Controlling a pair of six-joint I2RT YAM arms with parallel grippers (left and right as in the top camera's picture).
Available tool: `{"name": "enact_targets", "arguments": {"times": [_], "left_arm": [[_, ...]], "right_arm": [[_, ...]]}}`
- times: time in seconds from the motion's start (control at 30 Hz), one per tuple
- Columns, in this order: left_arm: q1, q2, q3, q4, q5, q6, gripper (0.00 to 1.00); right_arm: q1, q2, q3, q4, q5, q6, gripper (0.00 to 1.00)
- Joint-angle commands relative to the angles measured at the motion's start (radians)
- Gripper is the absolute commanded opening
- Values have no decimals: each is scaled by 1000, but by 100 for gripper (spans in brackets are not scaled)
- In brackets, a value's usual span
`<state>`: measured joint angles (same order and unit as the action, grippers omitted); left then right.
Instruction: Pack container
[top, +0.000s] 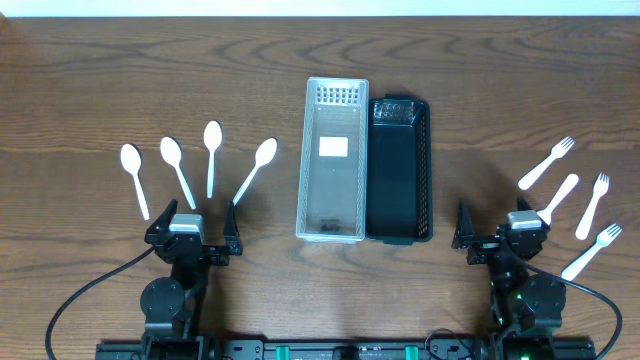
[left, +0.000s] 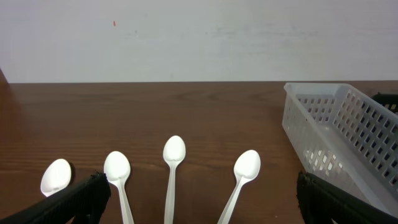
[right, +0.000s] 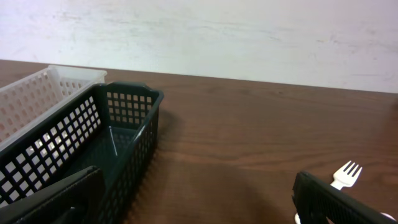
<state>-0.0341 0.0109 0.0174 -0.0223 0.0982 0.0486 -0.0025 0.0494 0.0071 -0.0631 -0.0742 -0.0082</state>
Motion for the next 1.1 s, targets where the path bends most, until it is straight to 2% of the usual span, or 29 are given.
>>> {"name": "enact_targets", "arguments": {"times": [0.0,0.67,0.9,1.07], "left_arm": [[-3,-6,-13,-40,22,-5,98],[-3,-6,-13,-40,22,-5,98],[-3,-6,-13,-40,22,-6,98],[-3,-6,-13,-39,22,-6,98]], "right_arm": [[12,-5,-2,-5,6,0,99],[12,-5,-2,-5,5,1,99],[12,1,-2,-5,-13,150,99],[11,74,22,-42,-34,229,99]]}}
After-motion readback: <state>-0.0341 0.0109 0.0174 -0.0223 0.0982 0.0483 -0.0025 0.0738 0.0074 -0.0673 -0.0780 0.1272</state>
